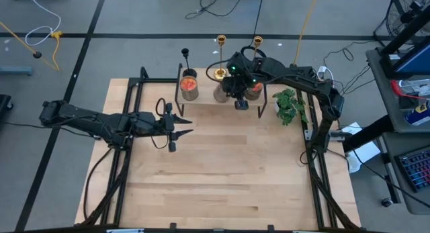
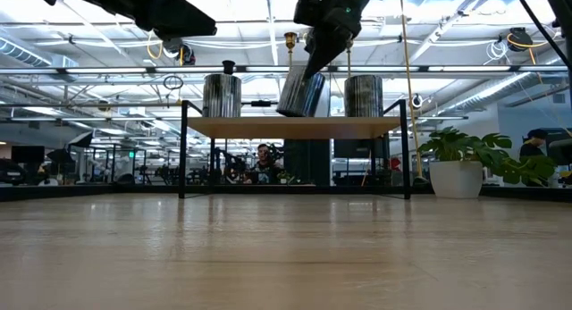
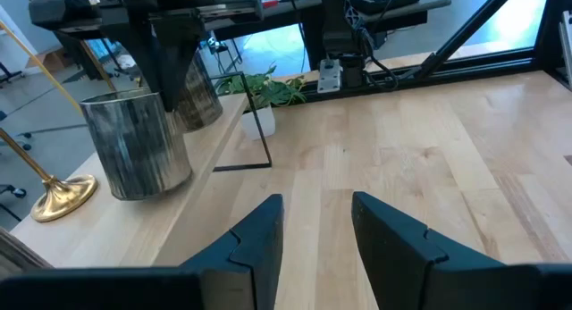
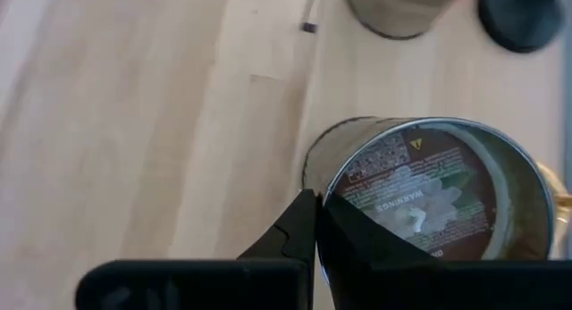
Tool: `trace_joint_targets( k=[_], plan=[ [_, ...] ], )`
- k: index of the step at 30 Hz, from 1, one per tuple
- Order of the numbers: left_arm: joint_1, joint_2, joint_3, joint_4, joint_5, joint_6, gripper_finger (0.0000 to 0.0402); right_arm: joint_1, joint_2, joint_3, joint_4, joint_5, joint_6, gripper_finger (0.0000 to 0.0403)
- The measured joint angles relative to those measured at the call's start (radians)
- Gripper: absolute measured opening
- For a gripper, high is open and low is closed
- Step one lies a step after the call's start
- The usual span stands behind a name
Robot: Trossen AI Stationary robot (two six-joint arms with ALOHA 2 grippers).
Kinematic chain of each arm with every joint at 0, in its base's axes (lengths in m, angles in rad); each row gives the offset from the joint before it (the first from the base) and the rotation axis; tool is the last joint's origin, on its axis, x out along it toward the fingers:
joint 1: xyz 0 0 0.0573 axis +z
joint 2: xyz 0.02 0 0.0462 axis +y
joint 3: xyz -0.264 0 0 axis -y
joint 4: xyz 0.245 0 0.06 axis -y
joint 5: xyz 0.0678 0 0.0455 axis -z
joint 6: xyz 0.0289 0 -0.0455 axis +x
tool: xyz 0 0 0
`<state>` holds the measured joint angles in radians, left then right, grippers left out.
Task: Pick & Place candle stick holders
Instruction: Put the brown scented candle on the shelf
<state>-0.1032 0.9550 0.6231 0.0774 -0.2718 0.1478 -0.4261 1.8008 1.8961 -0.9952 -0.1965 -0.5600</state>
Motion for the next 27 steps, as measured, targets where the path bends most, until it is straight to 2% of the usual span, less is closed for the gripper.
trace_joint_targets(
  k=[15, 27],
  plan=[
    [0.000, 0.000, 0.000, 0.000, 0.000, -0.003, 0.0143, -0.011, 0.000, 0.000, -0.002, 0.011, -0.002, 0.0023],
    [0.000, 0.000, 0.000, 0.000, 0.000, -0.003, 0.0143, -0.012, -0.001, -0.053, 0.122, 0.012, -0.009, 0.0052]
  ],
)
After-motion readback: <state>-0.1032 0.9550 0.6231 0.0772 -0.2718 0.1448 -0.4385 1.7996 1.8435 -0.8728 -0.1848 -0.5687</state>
